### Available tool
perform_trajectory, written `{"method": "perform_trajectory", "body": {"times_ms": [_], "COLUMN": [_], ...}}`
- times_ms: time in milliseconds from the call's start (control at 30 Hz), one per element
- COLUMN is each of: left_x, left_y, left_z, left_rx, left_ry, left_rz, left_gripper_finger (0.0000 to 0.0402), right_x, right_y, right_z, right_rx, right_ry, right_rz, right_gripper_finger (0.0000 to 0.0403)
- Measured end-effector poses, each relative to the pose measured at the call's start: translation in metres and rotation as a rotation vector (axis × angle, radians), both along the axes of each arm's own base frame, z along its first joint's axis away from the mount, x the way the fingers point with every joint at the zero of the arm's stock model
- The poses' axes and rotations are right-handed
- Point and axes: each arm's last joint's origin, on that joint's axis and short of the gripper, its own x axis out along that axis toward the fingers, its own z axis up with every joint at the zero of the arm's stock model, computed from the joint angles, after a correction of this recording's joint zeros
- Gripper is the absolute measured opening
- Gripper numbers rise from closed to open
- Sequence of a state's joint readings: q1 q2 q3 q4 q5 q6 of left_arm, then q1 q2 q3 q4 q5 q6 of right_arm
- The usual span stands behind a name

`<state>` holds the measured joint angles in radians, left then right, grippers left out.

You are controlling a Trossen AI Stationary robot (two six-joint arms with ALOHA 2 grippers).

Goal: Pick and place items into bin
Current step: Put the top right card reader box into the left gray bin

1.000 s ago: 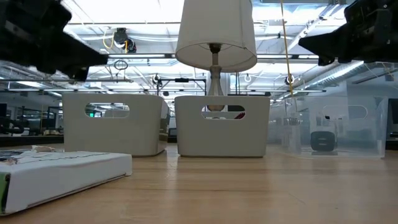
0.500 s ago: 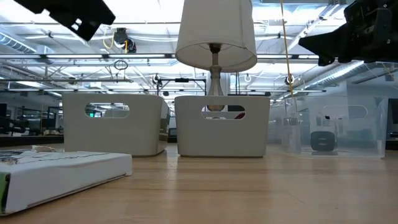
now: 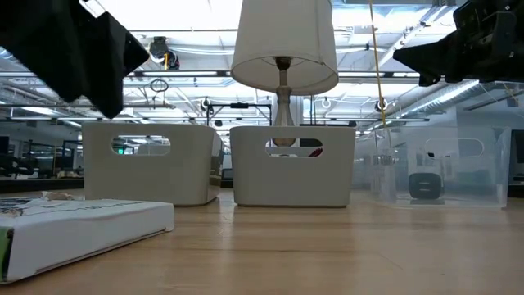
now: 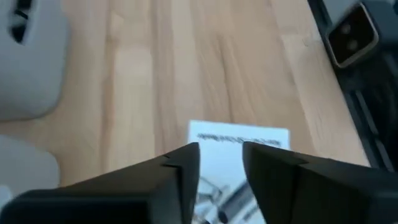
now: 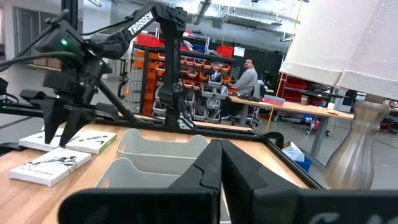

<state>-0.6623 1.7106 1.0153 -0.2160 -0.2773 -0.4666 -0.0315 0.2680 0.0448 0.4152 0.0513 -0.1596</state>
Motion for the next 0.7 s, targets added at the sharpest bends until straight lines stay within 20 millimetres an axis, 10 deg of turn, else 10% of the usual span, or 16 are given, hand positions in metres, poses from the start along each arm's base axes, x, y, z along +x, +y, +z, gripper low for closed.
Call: {"method": "perform_trajectory", "body": {"times_ms": [700], "left_x": [0.016], "left_y": [0.026], "left_z": [-0.031], "left_rx": [-0.064], "left_ry": [0.258], "left_rz": [-0.004], "left_gripper_finger": [0.0184], "right_x": [0.000], "right_y": [0.000], "right_z": [0.000], "right_rx": [-0.001], "right_ry": [0.001], "right_rz": [0.000], "right_gripper_finger": [0.0000]}}
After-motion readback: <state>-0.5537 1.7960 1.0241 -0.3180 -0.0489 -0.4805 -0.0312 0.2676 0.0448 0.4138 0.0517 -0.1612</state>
